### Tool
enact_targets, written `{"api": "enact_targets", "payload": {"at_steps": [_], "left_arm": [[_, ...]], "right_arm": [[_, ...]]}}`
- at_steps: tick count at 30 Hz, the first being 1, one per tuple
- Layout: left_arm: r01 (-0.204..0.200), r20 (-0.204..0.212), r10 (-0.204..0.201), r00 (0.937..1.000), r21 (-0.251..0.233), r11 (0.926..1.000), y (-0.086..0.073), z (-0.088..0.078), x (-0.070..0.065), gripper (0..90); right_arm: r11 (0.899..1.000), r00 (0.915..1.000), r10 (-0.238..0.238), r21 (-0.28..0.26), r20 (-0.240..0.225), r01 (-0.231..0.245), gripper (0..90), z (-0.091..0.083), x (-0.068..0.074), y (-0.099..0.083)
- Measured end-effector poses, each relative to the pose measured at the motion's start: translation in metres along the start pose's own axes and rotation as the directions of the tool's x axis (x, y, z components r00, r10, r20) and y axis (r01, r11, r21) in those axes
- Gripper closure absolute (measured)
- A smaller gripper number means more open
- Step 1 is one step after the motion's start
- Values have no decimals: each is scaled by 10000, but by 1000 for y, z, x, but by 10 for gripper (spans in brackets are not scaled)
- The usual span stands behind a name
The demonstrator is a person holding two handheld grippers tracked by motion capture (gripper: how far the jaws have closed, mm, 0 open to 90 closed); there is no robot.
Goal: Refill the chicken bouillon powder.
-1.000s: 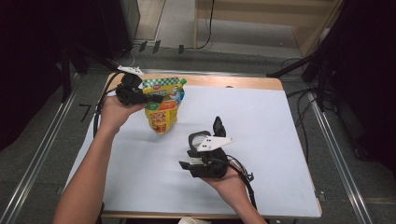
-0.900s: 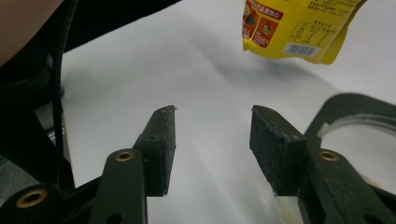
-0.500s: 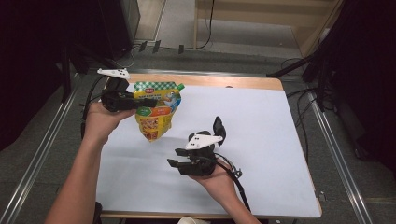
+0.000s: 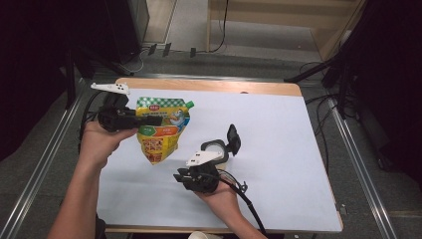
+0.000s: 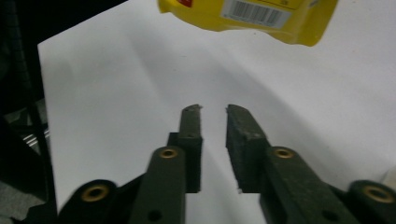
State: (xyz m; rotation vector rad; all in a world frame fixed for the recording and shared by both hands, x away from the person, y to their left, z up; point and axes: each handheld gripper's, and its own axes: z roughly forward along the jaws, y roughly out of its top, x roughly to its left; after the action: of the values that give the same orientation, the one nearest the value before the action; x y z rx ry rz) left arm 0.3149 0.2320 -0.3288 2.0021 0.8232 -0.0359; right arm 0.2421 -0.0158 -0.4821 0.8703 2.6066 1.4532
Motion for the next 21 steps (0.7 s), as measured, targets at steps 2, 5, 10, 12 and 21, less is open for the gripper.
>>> {"api": "enact_targets", "payload": {"at_steps": [2, 5, 10, 12, 21], "left_arm": [[-58, 81, 58, 10000, 54, 10000, 0, 1, -3, 900], [-145, 359, 142, 9993, 59, 9999, 1, 3, -8, 900], [-292, 675, 269, 9974, 322, 9991, 3, 9, -17, 900], [-316, 848, 282, 9960, 390, 9987, 3, 11, -22, 900], [-178, 1269, 106, 9919, 559, 9983, 3, 10, -42, 900]], "right_arm": [[10000, 9999, 11, -21, 151, -11, 841, 3, 0, -4], [9998, 9989, -67, -198, 461, 76, 848, 7, -1, -8], [9989, 9970, 103, -458, 767, -68, 865, 11, -7, -11], [9987, 9956, 75, -513, 935, -27, 865, 11, -9, -13], [9973, 9930, 408, -645, 1109, -338, 824, 17, -12, -20]]}}
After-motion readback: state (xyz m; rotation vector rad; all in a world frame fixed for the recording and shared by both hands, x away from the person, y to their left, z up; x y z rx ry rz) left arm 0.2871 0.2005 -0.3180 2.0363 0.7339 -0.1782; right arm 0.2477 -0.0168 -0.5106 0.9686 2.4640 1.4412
